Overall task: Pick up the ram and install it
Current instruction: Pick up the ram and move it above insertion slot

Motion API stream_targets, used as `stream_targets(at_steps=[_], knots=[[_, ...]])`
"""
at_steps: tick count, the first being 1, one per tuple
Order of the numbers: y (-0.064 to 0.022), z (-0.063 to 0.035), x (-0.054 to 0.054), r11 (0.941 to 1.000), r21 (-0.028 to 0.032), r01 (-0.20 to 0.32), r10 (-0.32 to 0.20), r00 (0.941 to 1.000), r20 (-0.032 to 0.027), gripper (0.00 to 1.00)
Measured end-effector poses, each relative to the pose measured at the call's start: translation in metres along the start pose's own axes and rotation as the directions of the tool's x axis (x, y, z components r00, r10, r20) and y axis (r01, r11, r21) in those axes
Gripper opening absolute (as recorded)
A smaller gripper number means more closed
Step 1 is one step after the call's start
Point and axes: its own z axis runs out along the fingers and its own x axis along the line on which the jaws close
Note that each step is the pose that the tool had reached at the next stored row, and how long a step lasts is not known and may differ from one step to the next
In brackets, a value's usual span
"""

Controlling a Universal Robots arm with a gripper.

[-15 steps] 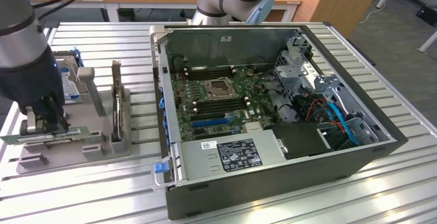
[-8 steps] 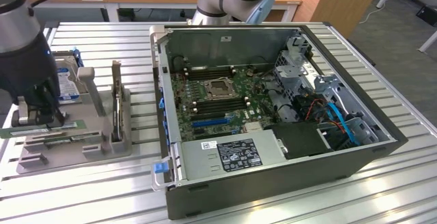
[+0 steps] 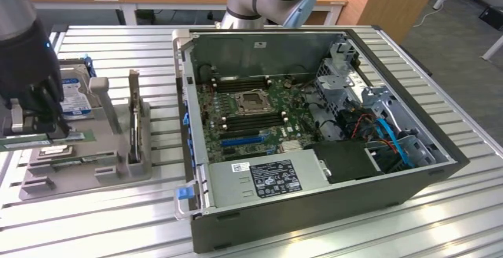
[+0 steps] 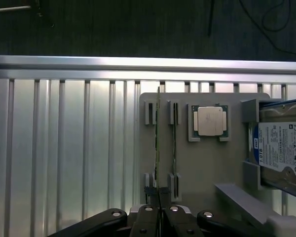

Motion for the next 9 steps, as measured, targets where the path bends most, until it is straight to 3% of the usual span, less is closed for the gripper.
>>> stream_targets(at_steps=[9], knots=[[0.001, -0.0232, 0.0, 1.0, 0.0001, 0.0, 0.0, 1.0, 0.0, 0.12]])
